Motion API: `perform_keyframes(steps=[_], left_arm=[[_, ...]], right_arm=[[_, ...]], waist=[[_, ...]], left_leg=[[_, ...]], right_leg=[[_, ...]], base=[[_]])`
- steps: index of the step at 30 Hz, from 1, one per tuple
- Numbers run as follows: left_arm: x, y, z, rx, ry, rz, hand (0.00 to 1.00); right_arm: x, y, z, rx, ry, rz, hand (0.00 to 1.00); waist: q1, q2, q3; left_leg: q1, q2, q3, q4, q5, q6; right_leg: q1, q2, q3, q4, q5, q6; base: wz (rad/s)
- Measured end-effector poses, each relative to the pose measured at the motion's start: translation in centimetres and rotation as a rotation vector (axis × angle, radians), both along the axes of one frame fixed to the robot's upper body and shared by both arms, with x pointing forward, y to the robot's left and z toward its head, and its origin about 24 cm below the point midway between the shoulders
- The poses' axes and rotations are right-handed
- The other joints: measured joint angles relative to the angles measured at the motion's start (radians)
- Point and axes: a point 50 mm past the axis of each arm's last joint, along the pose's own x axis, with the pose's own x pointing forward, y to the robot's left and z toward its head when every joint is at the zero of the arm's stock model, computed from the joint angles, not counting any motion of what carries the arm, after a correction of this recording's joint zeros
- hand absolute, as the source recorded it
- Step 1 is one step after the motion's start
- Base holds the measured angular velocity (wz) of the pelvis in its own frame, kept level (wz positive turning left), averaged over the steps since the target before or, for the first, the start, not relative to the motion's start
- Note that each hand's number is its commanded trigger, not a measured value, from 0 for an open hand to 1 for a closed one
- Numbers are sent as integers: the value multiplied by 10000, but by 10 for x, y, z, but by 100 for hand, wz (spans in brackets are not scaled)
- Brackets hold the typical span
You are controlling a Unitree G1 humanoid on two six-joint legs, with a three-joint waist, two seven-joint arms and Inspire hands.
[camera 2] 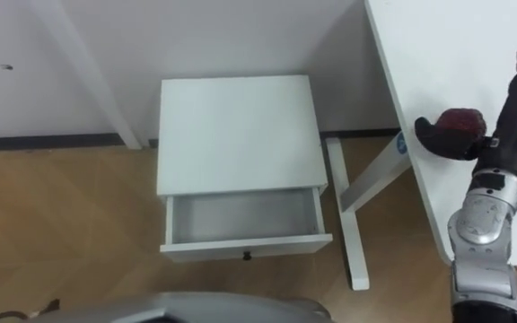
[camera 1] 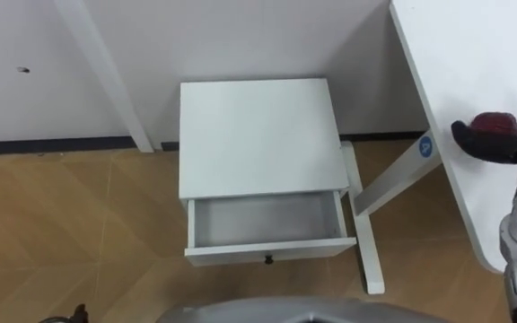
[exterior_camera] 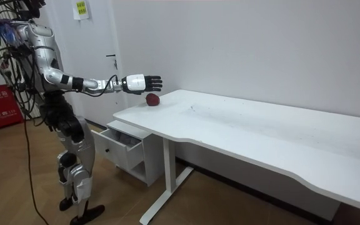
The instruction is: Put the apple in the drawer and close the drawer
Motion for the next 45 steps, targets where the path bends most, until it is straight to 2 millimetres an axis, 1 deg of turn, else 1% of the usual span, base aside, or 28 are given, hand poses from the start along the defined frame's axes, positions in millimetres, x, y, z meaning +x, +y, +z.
perform_keyframes(steps=[3,8,11,16,17,19,20,22,26,29,37,41,45], left_arm=[[0,0,0,-7,18,3,0],[-1,0,0,-25,44,7,0],[-2,0,0,-24,62,9,0],[0,0,0,-3,-9,-19,0],[1,0,0,1,-24,-24,0],[1,0,0,3,-39,-34,0],[1,0,0,3,-30,-41,0],[0,-1,0,-13,21,-119,0],[0,-2,-1,-46,110,-235,0],[0,-2,-1,-41,126,-305,0],[0,-3,-1,-60,160,-370,0],[0,-3,-1,-62,146,-370,0],[0,-3,-1,-60,142,-370,0]], right_arm=[[-2,0,-5,93,195,-38,0],[-7,9,-15,292,736,449,0],[-7,14,-18,329,851,634,0],[-8,14,-20,354,1066,800,0],[-9,14,-22,351,1168,796,5],[-10,13,-25,384,1302,747,96],[-11,12,-26,402,1372,717,100],[-12,12,-27,412,1409,711,100],[-14,10,-31,433,1544,534,100],[-15,8,-30,396,1523,432,100],[-15,9,-30,440,1536,458,100],[-14,14,-34,568,1617,620,100],[-14,16,-34,607,1563,583,100]], waist=[[7,13,2],[18,25,-1],[26,32,1],[3,31,-6],[4,23,-12],[-3,19,-16],[-5,19,-17],[-12,29,-23],[-25,10,-85],[-29,1,-99],[-19,2,-92],[15,32,-76],[12,18,-68]], left_leg=[[0,0,1,-28,0,0],[76,-7,-12,-93,-1,0],[77,-7,-14,-99,0,0],[64,-8,-38,-92,0,0],[64,-8,-39,-93,0,0],[52,-8,-41,-93,0,0],[50,-9,-40,-92,0,0],[49,-9,-39,-92,0,0],[68,-6,-43,-74,0,0],[82,-2,-51,-57,0,-1],[85,-1,-69,-53,0,0],[107,3,-65,-58,0,-1],[106,1,-62,-67,0,-1]], right_leg=[[-7,0,0,11,0,-1],[87,2,-1,-10,0,1],[86,3,-1,-14,0,1],[78,-2,-24,-25,-1,1],[79,-2,-24,-24,-1,1],[75,-3,-32,-25,-1,1],[73,-4,-37,-25,-1,1],[65,-5,-48,-26,-1,1],[72,-7,-83,-28,0,1],[93,-6,-104,-31,0,1],[121,-17,-166,-25,3,0],[70,-13,-159,-24,3,0],[59,-14,-152,-27,3,0]], base=[[0],[0],[0],[0],[0],[0],[0],[0],[0],[0],[0],[0],[0]])
